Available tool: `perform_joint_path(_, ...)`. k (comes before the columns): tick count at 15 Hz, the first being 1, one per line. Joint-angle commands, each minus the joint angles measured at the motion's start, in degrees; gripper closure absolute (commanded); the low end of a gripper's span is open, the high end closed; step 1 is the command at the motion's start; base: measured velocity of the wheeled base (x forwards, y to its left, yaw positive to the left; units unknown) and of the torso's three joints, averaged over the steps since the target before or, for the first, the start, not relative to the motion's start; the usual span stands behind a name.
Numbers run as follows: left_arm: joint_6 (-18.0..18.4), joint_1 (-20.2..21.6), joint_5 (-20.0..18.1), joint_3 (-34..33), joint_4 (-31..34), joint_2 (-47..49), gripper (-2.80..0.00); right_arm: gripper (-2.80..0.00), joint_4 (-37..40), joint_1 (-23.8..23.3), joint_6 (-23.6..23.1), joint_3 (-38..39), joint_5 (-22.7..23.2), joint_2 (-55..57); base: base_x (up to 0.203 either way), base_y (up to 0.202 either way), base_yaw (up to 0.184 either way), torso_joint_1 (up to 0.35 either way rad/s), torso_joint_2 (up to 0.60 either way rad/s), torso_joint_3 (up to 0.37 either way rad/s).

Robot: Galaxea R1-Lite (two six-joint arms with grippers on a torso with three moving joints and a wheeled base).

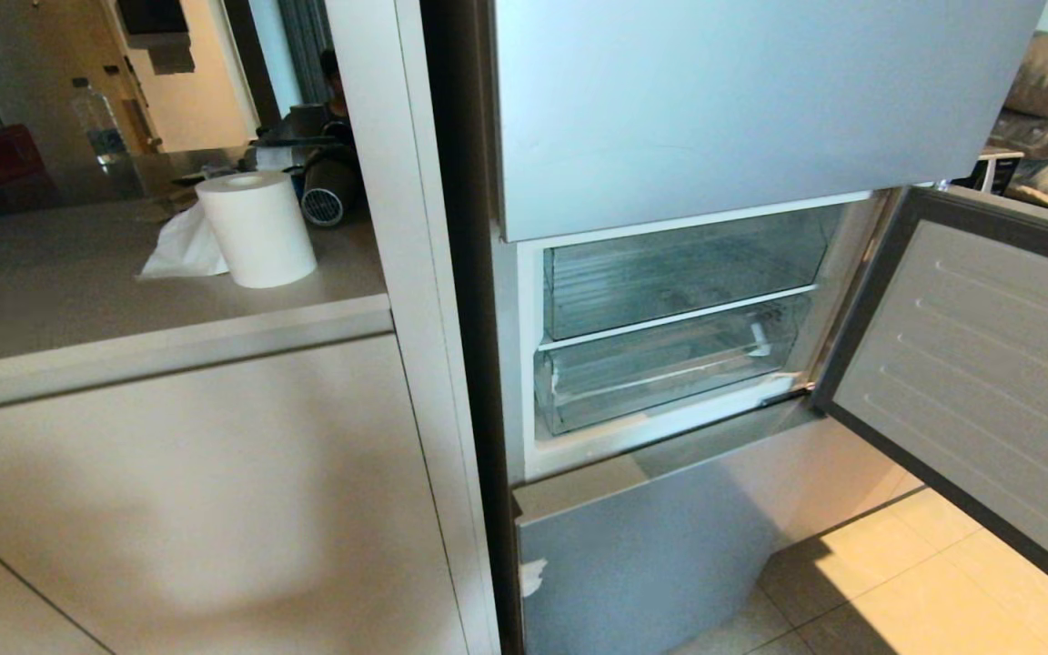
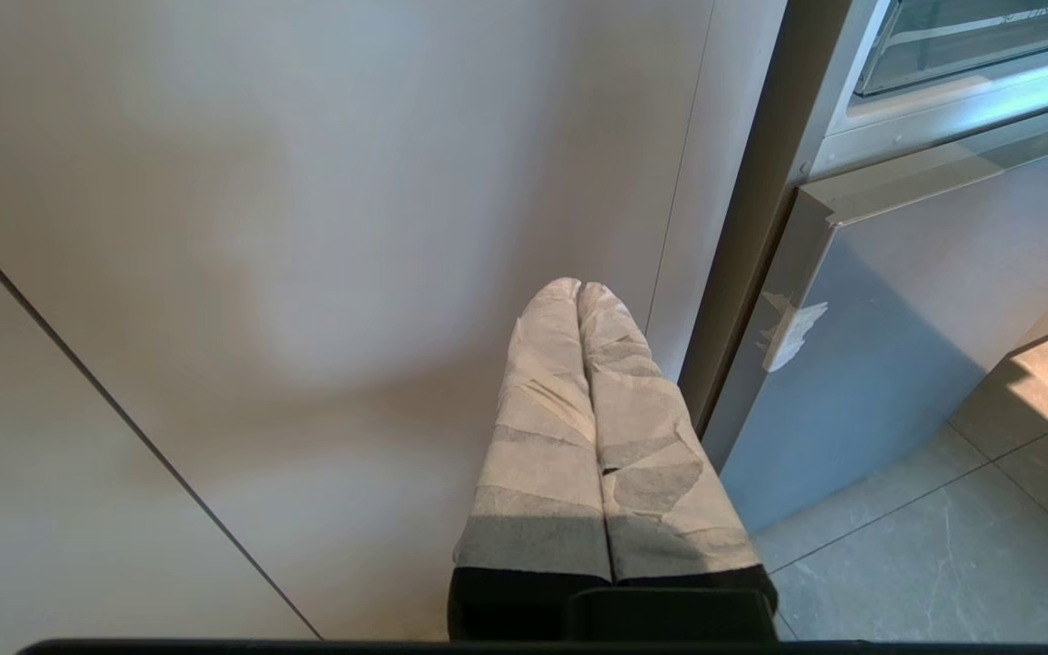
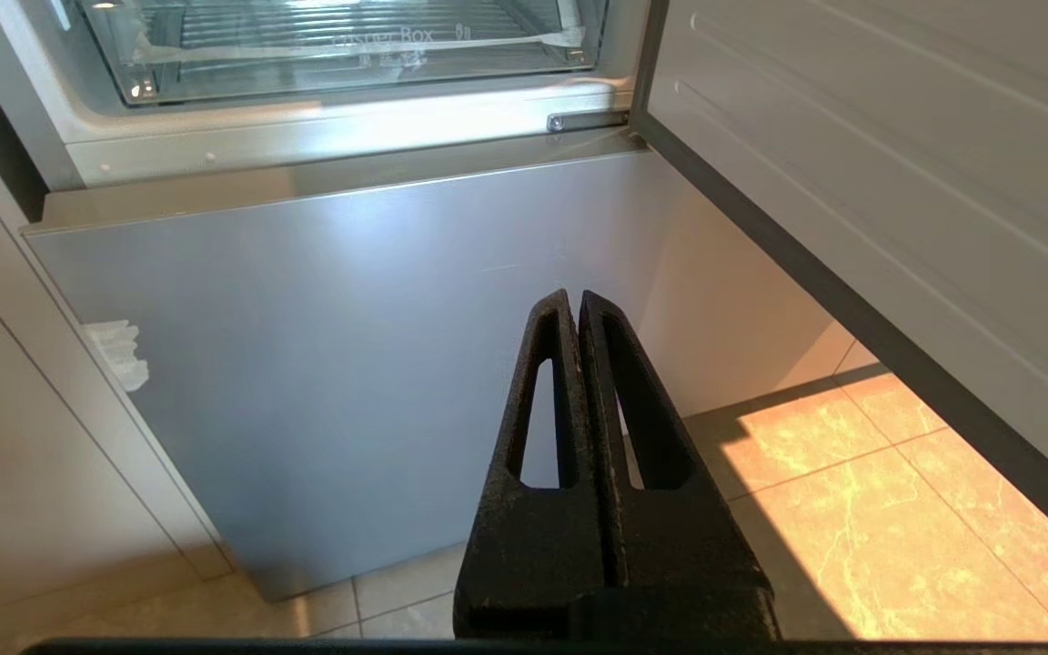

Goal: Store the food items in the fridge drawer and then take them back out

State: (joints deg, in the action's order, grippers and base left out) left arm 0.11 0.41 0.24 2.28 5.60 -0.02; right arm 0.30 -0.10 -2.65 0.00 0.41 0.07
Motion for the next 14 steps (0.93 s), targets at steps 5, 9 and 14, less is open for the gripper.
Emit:
perform_joint_path(5,0.0,0.0,0.0,0.0,0.0,0.0,0.0,0.0,0.1,0.0,0.1,0.0,-0.1,-0.1,0.0,0.0,0.0,0.0,0.0,0.0)
perform_joint_path(9,0.0,0.0,0.1,0.0,0.0,0.0,0.0,0.0,0.2,0.0,0.0,0.0,-0.1,-0.1,0.0,0.0,0.0,0.0,0.0,0.0)
perform_joint_path(14,0.0,0.0,0.0,0.0,0.0,0.0,0.0,0.0,0.1,0.0,0.0,0.0,0.0,-0.1,0.0,0.0,0.0,0.0,0.0,0.0)
